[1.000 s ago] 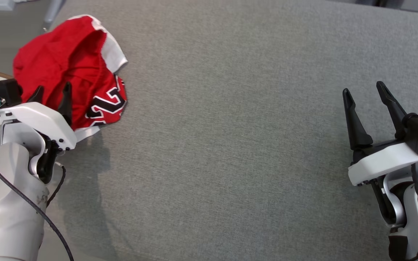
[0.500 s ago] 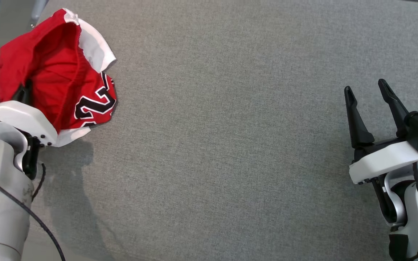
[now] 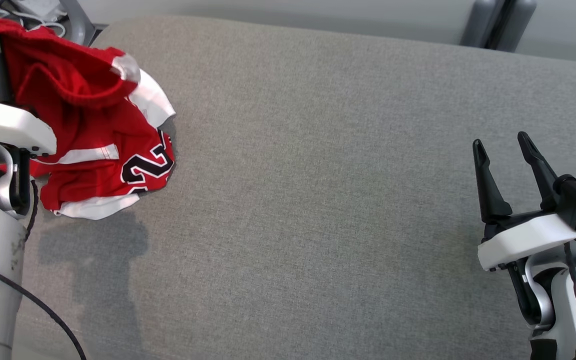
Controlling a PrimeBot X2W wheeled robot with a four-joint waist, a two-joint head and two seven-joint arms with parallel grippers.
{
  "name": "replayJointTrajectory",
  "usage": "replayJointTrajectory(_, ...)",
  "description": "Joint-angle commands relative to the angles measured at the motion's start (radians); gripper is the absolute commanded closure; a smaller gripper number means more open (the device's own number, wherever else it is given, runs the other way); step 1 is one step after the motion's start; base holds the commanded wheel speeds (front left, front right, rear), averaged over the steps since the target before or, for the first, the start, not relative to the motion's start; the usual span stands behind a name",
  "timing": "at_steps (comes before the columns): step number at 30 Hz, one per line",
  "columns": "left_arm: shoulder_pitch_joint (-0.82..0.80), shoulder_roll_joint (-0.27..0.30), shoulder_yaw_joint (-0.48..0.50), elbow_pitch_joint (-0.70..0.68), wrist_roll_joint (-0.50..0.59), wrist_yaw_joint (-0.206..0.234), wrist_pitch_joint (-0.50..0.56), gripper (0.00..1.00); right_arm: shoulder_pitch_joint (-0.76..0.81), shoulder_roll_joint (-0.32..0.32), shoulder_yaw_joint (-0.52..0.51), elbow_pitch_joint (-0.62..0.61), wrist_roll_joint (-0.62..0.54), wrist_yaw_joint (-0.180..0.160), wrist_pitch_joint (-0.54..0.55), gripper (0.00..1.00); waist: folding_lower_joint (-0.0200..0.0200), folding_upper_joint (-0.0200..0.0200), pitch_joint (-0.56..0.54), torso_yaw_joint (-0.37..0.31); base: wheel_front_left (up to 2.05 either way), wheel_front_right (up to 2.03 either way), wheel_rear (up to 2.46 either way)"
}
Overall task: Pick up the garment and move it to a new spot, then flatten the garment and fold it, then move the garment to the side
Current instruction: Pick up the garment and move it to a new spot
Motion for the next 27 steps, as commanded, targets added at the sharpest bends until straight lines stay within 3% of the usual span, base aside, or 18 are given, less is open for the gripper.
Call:
replayJointTrajectory(1, 0.049, 0.001, 0.002, -0.096, 0.008, 0.023, -0.005, 1.0, 0.016, 0.001, -0.005, 0.001, 0.007, 0.0, -0.011, 0.0, 0.0, 0.0, -0.039, -0.016, 0.0, 0.0, 0.0)
replayJointTrajectory(15, 0.423, -0.027, -0.037, -0.824, 0.011, 0.162, 0.174, 1.0, 0.04, 0.02, -0.008, -0.021, 0.019, 0.0, -0.018, 0.0, 0.0, 0.0, -0.096, -0.125, 0.0, 0.0, 0.0)
replayJointTrajectory(21, 0.474, -0.056, -0.106, -0.946, 0.026, 0.167, 0.215, 1.0, 0.034, 0.023, 0.005, -0.03, 0.028, 0.0, -0.012, 0.0, 0.0, 0.0, -0.095, -0.219, 0.0, 0.0, 0.0)
replayJointTrajectory(27, 0.438, -0.12, -0.229, -0.953, 0.032, 0.13, 0.253, 1.0, 0.038, 0.024, 0.006, -0.04, 0.05, 0.0, -0.02, 0.0, 0.0, 0.0, -0.069, -0.368, 0.0, 0.0, 0.0)
